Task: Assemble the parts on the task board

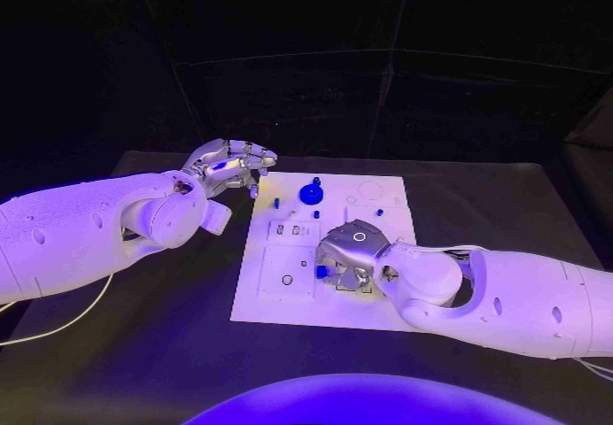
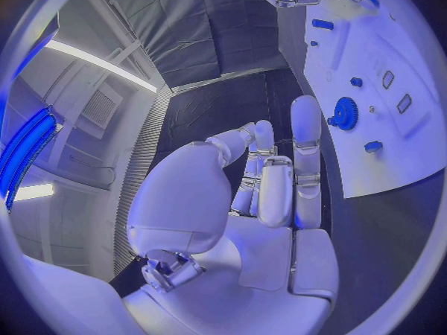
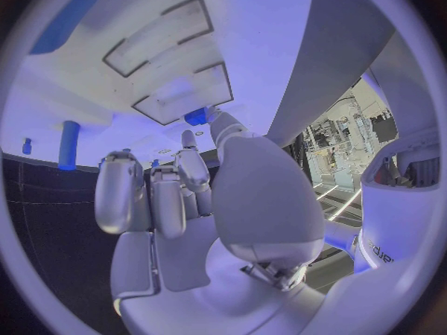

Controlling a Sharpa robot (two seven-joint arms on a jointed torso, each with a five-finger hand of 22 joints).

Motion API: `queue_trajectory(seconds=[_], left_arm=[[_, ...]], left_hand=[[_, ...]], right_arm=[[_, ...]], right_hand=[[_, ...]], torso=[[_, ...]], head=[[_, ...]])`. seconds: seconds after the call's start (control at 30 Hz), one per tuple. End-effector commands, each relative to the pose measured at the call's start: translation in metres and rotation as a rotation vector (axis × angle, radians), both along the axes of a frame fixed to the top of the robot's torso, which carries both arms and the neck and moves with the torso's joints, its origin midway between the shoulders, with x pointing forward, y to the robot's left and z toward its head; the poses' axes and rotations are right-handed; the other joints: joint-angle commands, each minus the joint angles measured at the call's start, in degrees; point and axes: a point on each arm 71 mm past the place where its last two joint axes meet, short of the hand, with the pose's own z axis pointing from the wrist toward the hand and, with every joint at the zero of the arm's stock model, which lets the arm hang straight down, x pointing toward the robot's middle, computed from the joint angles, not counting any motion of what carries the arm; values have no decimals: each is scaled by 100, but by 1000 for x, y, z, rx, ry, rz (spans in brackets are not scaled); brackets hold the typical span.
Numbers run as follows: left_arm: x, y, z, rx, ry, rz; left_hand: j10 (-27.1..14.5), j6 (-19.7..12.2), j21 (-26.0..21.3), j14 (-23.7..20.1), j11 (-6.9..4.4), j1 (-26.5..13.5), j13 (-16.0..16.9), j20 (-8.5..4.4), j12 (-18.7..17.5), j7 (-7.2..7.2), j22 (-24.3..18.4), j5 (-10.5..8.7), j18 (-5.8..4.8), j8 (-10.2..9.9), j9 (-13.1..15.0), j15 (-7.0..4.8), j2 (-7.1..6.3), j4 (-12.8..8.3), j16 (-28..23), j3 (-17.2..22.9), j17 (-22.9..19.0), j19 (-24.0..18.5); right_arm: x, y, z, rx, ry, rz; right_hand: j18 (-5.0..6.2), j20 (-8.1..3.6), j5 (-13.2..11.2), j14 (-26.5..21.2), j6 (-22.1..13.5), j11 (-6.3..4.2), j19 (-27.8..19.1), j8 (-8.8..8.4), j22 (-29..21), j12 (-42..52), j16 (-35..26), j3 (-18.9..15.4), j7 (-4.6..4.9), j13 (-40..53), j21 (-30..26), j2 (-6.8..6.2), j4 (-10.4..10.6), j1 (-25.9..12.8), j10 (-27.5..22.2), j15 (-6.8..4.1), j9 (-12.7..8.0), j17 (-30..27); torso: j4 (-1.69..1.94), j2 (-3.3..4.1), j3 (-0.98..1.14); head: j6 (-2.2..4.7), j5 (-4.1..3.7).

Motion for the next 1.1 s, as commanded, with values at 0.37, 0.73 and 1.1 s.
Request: queue_trajectory(seconds=[0.37, 0.73, 1.1], left_arm=[[0, -1, 0, -6, 2, -8], [1, -1, 0, -6, 4, -9], [1, -2, -1, -2, 8, -6]], left_hand=[[-26, 38, -35, -3, -1, 64, -13, -6, -23, -7, -8, -30, 85, -25, -9, 26, 17, -35, -25, -6, -14, 5], [-28, 40, -35, -3, 0, 71, -18, -6, -24, -6, -7, -30, 84, -24, -12, 26, 19, -42, -25, -4, -14, 7], [-36, 48, -52, -3, 0, 119, -46, -7, -25, -5, -21, -29, 85, -18, -28, 26, 28, -83, -31, 8, -21, 15]], right_arm=[[1, 0, -2, -49, 13, -66], [2, 4, -3, -58, 16, -55], [5, 9, -6, -85, 24, -48]], right_hand=[[-77, -53, 468, 461, 211, -84, 35, 150, -5, 77, -6, -307, -77, 30, 2, -36, 376, -415, 88, -45, 24, 894], [-79, -81, 148, 465, 227, -102, 42, 208, -1, 93, -4, -290, -87, 45, -4, 71, 250, -48, 106, -66, 13, 905], [-78, -84, 124, 465, 231, -106, 40, 229, -6, 70, -6, -214, -85, 30, -11, 129, 106, 185, 90, -70, 7, 907]], torso=[[-4, -1, 3], [-5, -2, 1], [-4, -3, 1]], head=[[-31, 7], [-40, 4], [-60, 7]])
